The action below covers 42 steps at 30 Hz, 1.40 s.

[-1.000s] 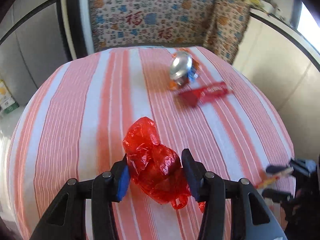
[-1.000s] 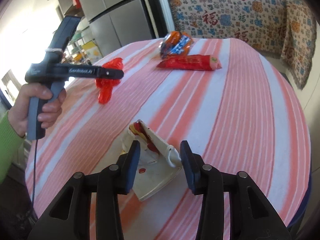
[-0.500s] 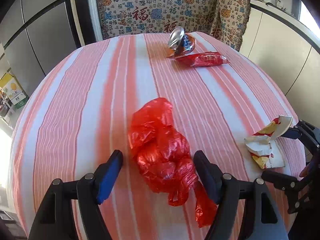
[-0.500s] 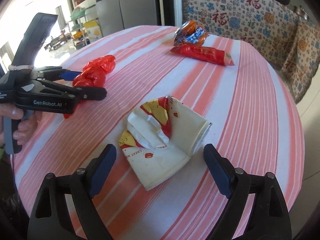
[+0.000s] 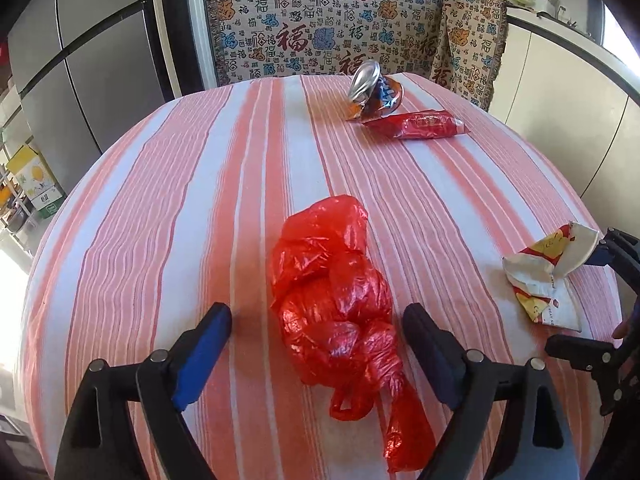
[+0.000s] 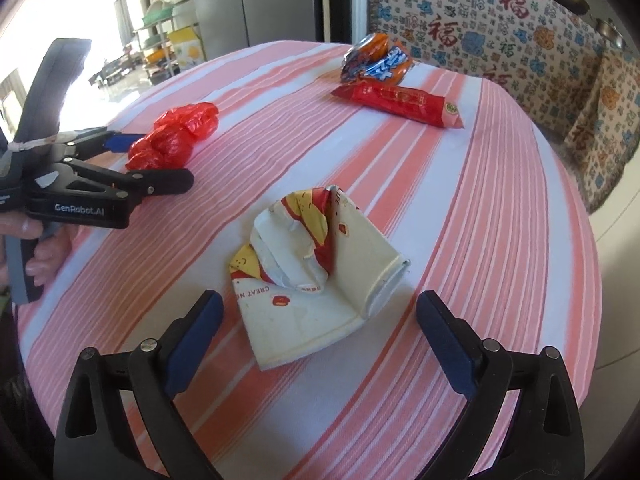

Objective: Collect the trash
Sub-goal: 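Close the left tool on the red plastic bag while the right tool lifts the wrapper, then carry the red bag and wrapper over the blue wastebasket and open both tools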

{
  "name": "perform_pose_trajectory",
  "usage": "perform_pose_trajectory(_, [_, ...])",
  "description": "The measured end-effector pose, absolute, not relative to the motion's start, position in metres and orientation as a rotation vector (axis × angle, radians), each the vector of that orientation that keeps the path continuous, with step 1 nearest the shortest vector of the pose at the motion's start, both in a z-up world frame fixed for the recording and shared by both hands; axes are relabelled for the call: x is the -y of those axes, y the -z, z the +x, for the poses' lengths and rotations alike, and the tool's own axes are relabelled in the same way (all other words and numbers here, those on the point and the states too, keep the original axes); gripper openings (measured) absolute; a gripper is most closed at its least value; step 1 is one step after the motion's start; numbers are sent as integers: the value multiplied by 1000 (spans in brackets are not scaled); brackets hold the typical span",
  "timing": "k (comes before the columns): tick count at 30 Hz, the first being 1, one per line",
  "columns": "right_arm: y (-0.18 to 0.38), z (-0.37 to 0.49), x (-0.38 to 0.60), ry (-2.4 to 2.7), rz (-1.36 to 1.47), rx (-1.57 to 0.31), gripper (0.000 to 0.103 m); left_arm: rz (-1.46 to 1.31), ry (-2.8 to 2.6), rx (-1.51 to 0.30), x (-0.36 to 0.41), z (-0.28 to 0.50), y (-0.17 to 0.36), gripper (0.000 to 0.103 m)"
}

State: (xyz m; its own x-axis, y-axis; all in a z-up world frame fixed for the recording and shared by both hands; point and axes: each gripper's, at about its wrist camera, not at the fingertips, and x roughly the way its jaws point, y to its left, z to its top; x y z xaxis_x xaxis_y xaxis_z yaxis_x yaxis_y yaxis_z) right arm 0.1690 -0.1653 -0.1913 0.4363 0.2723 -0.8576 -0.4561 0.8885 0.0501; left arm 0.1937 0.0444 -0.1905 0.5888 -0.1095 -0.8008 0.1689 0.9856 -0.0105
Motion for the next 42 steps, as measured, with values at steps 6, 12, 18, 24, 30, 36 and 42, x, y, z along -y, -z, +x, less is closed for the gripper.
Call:
perform_pose_trajectory(6, [170,173,178,-502,-125,-1045,92,37,204,-929,-51,186,182,90])
perform_pose_trajectory(12, [163,189,173,-522,-160,-1068,73,11,245,-938,-49,190,170,88])
perform_pose_trajectory(18, [160,192,175,-542,-121,-1084,7,15,251,-950,-42,190,170,44])
perform_pose_trajectory(24, [142,170,188,-494,-61,-1020,6,-15,289,-917,-29,169,160,43])
perform_pose_trajectory(30, [124,154,212,-421,-20,-970,6,-20,357,-887,5,156,147,43])
perform_pose_trajectory(36, [113,144,242,-359,29,-946,6,14,399,-872,45,151,141,43])
perform_pose_trajectory(42, [106,134,267,-308,64,-935,6,38,417,-869,80,154,138,43])
